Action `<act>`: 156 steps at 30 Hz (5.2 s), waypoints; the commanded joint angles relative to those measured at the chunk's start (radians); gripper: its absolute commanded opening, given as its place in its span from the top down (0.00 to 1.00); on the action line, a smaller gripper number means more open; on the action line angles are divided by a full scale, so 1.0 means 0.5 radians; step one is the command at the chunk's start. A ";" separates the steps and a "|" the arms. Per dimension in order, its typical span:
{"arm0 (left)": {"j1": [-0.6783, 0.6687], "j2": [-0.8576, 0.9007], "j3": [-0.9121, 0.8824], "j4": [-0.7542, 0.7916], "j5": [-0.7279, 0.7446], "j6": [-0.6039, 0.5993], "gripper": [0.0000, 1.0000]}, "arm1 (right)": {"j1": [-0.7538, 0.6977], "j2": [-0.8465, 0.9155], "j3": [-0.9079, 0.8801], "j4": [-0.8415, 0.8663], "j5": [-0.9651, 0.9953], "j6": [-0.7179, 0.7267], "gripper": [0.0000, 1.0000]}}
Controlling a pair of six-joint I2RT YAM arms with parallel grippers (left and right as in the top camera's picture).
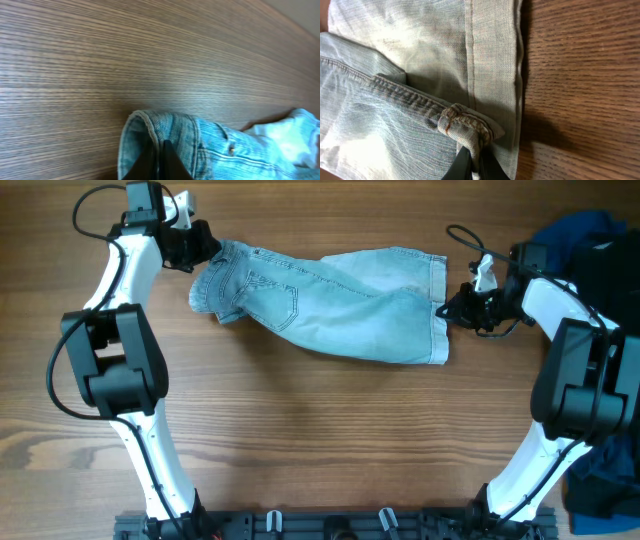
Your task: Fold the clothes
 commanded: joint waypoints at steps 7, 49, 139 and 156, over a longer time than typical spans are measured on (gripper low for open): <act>0.011 -0.376 0.034 -0.099 0.172 0.002 0.96 | 0.005 -0.414 0.103 -0.009 -0.153 -0.090 0.96; 0.009 -0.935 0.033 -1.276 0.073 0.004 0.94 | 0.003 -0.029 0.100 -0.063 0.313 -0.196 0.60; 0.047 -0.435 -0.095 -0.472 -0.074 0.003 0.96 | 0.005 0.031 0.039 0.159 -0.131 -0.195 0.96; 0.047 -0.628 -0.099 -0.587 -0.082 0.003 0.96 | 0.011 0.027 0.005 0.175 -0.008 -0.197 0.63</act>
